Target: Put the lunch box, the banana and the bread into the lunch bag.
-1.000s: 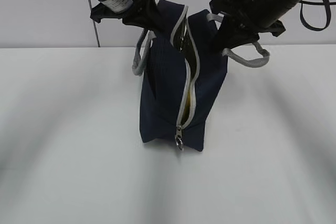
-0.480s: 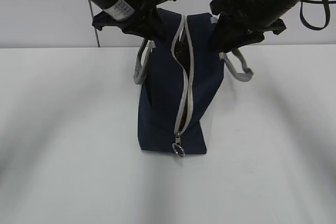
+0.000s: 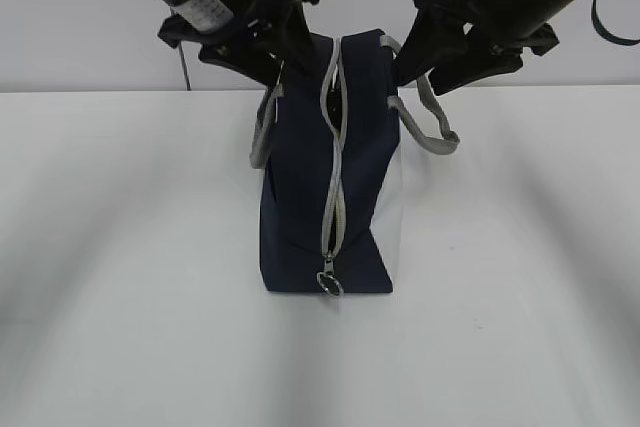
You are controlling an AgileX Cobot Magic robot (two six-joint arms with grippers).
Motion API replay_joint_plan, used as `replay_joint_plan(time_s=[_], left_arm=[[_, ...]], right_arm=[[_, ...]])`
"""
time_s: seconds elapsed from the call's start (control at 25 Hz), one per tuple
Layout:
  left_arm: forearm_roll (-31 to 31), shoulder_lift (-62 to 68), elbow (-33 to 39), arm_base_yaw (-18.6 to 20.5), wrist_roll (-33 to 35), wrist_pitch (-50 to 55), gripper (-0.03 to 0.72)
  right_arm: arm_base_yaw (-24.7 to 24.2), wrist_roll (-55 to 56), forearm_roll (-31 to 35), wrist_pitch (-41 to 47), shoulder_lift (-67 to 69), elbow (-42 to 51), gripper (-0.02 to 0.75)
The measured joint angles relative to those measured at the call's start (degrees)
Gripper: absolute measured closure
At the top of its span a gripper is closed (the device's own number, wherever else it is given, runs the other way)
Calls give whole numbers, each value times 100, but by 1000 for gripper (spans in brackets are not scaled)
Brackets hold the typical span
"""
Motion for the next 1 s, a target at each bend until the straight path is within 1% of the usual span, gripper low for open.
replay_joint_plan(time_s=[0.16, 0.24, 0.32, 0.52, 0.64, 0.8, 0.92, 1.0], left_arm=[[160, -466, 47, -11, 82, 1, 311], [201, -701, 225, -11, 128, -13, 314], [245, -970, 528, -11, 213, -93, 316], [263, -1668, 1630, -11, 337, -481, 317], [263, -2115, 2220, -11, 480, -663, 317], [264, -2587, 2797, -11, 644, -789, 317], [264, -2814, 3011, -11, 690, -817, 317], [264, -2871, 3063, -11, 701, -817, 317]], right_arm=[[0, -463, 264, -309, -601, 759, 347], [0, -908, 634, -561, -974, 1292, 348], [0, -1540, 1097, -723, -1303, 1908, 348], [0, -3278, 2321, -856, -1871, 3170, 349], [0, -4332, 2830, -844, -1924, 3792, 350], [0, -5530, 3294, -809, -1924, 4498, 351], [0, -6684, 3436, -837, -1924, 4885, 351], [0, -7046, 3508, -846, -1867, 5000, 351]])
